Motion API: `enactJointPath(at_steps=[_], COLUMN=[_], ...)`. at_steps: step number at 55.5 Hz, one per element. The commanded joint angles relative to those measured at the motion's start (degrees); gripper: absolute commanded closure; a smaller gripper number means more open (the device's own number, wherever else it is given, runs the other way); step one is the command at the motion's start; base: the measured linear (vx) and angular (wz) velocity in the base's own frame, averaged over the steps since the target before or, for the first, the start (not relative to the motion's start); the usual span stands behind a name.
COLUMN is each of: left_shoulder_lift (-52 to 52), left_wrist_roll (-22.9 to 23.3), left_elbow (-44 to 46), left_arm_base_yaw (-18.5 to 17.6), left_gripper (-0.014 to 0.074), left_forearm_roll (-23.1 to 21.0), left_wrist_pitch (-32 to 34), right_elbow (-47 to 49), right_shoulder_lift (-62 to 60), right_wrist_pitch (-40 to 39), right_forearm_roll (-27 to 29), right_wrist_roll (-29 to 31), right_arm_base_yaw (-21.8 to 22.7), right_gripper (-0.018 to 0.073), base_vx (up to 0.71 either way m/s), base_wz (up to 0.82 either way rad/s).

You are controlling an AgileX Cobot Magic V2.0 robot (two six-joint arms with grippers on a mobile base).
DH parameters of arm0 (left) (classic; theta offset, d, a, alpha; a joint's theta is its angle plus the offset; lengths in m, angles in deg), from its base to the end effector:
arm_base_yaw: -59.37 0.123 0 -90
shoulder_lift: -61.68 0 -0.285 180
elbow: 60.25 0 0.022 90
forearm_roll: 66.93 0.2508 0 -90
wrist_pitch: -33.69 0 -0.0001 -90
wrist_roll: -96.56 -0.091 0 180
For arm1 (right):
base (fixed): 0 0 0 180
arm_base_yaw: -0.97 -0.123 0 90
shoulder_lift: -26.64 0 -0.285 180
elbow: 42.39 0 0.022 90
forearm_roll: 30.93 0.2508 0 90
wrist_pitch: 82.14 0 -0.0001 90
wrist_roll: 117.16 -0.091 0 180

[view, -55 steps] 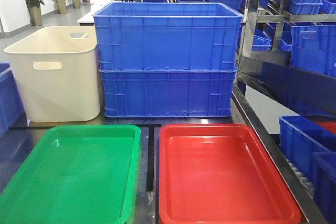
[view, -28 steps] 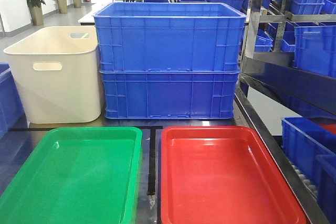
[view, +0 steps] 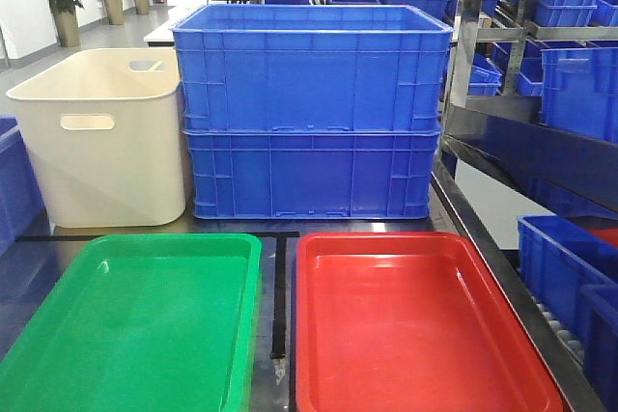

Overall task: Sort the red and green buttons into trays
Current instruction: 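Move the left gripper over the green tray and the right over the red tray, then lower both buttons into their trays and open both grippers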

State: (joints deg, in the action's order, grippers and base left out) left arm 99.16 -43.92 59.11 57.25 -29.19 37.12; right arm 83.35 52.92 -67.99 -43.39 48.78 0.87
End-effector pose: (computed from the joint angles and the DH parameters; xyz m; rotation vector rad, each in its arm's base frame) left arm 0.1156 -0.0076 0.2741 0.0320 1.6654 -0.0827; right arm 0.0788 -0.0047 0.3051 0.0671 1.6456 -0.0159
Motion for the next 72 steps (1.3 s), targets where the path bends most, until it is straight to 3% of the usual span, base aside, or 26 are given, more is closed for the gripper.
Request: enactJointPath(at_steps=[1,14,21,27,32,37,42,47,52,60,72], left_shoulder_lift=[0.2,0.2,0.2,1.0,3.8,8.9,15.2,21.8,29.2,39.3,47.5], left_wrist_roll=[0.5,0.7,0.8,3.4,5.8,6.5,6.6,6.7,6.7,6.7,6.4], left_elbow=[1.9,1.9,1.9,2.5,4.2,6.8,10.6,14.5,18.6,23.5,24.8], left_arm_base_yaw=[-0.3,-0.3,-0.3,-0.3,-0.3,-0.3,-0.8,-1.8,-2.3,-2.3,-2.3], left_gripper=[0.0596,0.0596,0.0596,0.0596,0.0596,0.0596,0.0596,0.0596,0.0596,0.0595,0.0576], left_forearm_roll=[-0.6,-0.6,-0.6,-0.6,-0.4,0.7,3.6,4.5,4.4,4.2,4.5], left_wrist_pitch=[5.0,5.7,9.8,15.5,15.2,15.8,20.0,24.4,24.6,24.6,25.8], right_elbow=[1.8,1.8,1.8,1.8,2.2,4.2,7.4,10.5,14.7,23.5,35.9], right_shoulder_lift=[0.5,0.5,1.4,4.8,8.5,12.9,19.3,27.7,37.0,52.9,72.1], right_wrist_pitch=[-5.6,-5.6,-5.6,-7.8,-13.4,-15.1,-15.9,-20.2,-25.8,-32.2,-33.0], right_forearm_roll=[-0.2,0.4,4.2,7.0,9.9,11.0,10.8,9.1,7.8,12.5,18.6], right_wrist_roll=[0.0,-0.1,0.2,4.7,10.2,12.9,14.1,15.0,16.6,14.6,14.6], right_arm_base_yaw=[0.1,0.1,0.1,0.0,-0.8,-5.3,-13.4,-21.5,-26.5,-27.3,-27.3], right_gripper=[0.0559,0.0559,0.0559,0.0559,0.0559,0.0559,0.0559,0.0559,0.0559,0.0559,0.0558], base_vx=[0.0,0.0,0.0,0.0,0.0,0.0,0.0,0.0,0.0,0.0,0.0], base_wz=[0.0,0.0,0.0,0.0,0.0,0.0,0.0,0.0,0.0,0.0,0.0])
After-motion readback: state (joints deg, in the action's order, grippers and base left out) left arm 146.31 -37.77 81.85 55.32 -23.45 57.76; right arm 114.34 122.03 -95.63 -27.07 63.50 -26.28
